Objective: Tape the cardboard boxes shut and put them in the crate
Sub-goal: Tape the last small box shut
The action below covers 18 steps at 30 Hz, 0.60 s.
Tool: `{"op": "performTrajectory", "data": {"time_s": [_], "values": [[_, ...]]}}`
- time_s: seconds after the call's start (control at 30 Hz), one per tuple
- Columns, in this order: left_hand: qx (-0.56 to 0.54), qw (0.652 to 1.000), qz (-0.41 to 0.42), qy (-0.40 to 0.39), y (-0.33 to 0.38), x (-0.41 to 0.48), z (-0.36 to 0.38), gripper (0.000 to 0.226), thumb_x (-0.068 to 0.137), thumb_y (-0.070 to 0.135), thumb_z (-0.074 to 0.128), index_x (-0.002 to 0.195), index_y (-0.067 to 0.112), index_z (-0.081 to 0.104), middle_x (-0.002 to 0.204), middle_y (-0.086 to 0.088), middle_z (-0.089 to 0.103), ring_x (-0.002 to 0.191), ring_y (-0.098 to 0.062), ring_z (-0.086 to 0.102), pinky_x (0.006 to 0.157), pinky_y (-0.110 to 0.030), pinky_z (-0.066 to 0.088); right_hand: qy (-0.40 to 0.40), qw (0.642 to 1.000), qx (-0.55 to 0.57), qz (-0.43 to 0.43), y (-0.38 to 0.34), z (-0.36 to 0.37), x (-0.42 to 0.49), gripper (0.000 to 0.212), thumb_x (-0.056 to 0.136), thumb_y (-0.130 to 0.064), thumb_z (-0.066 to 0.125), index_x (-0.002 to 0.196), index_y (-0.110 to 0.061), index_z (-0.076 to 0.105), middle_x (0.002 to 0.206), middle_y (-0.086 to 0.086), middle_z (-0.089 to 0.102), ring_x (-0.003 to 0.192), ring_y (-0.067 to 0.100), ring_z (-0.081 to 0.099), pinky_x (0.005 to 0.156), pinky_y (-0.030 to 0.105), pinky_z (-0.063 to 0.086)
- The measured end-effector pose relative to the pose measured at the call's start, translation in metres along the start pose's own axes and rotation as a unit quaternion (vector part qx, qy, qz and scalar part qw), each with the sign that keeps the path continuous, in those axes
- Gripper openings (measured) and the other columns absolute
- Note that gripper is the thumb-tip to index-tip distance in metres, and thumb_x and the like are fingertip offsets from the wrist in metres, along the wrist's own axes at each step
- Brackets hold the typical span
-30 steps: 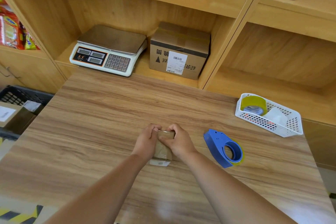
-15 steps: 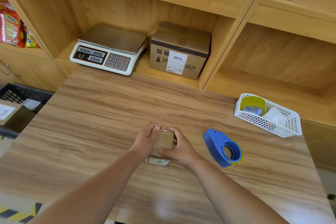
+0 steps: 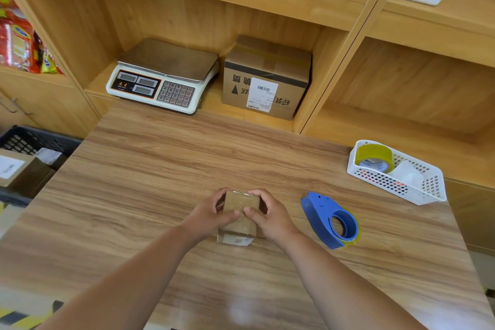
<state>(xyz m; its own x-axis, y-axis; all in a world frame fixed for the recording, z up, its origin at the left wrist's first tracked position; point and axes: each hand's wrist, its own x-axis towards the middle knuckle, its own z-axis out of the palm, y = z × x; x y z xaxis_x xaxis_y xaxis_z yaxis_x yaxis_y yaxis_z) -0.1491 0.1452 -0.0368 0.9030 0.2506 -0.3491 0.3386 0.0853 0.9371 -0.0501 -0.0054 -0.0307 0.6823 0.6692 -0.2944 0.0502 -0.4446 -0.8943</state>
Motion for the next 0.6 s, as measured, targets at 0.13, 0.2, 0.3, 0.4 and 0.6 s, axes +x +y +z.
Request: {"op": "performTrajectory", "data": {"time_s": [0.13, 0.2, 0.3, 0.4, 0.6], "values": [[0.033, 0.999, 0.01, 0.026, -0.002, 0.0, 0.0, 0.041, 0.078, 0.015, 0.076, 0.115, 0.023, 0.058, 0.1, 0.002, 0.068, 0.096, -0.009, 0.065, 0.08, -0.022, 0.051, 0.02, 1.0, -0.004, 0.015, -0.004, 0.005, -0.004, 0.032, 0.086, -0.021, 0.069, 0.113, -0.025, 0.052, 0.099, -0.006, 0.06, 0.083, 0.001, 0.057, 0.067, 0.005, 0.044], [0.048, 0.997, 0.025, 0.05, 0.0, 0.001, 0.001, 0.053, 0.071, 0.013, 0.081, 0.116, 0.019, 0.055, 0.102, 0.001, 0.066, 0.1, -0.01, 0.063, 0.084, -0.017, 0.049, 0.056, 0.998, -0.004, 0.012, -0.008, 0.007, -0.005, 0.035, 0.081, -0.019, 0.073, 0.11, -0.024, 0.053, 0.098, -0.006, 0.061, 0.082, 0.008, 0.06, 0.069, 0.011, 0.047], [0.124, 0.987, 0.045, 0.095, 0.011, 0.004, 0.003, 0.057, 0.068, 0.011, 0.083, 0.115, 0.023, 0.052, 0.103, 0.009, 0.061, 0.095, 0.002, 0.057, 0.078, -0.006, 0.044, 0.105, 0.993, -0.049, -0.013, -0.011, 0.008, -0.001, 0.039, 0.073, -0.018, 0.079, 0.103, -0.026, 0.056, 0.099, -0.007, 0.064, 0.091, 0.009, 0.061, 0.08, 0.018, 0.047], [0.211, 0.969, 0.054, 0.112, 0.01, 0.007, 0.0, 0.059, 0.068, 0.017, 0.083, 0.118, 0.024, 0.052, 0.117, 0.012, 0.054, 0.108, -0.004, 0.052, 0.091, -0.017, 0.043, 0.134, 0.981, -0.121, -0.075, -0.007, 0.01, 0.0, 0.039, 0.067, -0.014, 0.081, 0.099, -0.013, 0.06, 0.109, -0.009, 0.058, 0.102, 0.006, 0.056, 0.087, 0.01, 0.038], [0.293, 0.943, 0.137, 0.076, -0.009, 0.001, -0.002, 0.044, 0.073, 0.012, 0.079, 0.111, 0.01, 0.057, 0.127, 0.011, 0.048, 0.125, 0.001, 0.038, 0.103, -0.008, 0.025, 0.151, 0.954, -0.193, -0.171, 0.017, 0.02, -0.012, 0.033, 0.065, -0.034, 0.071, 0.08, -0.007, 0.058, 0.108, 0.002, 0.061, 0.112, 0.009, 0.05, 0.089, 0.002, 0.03]]}}
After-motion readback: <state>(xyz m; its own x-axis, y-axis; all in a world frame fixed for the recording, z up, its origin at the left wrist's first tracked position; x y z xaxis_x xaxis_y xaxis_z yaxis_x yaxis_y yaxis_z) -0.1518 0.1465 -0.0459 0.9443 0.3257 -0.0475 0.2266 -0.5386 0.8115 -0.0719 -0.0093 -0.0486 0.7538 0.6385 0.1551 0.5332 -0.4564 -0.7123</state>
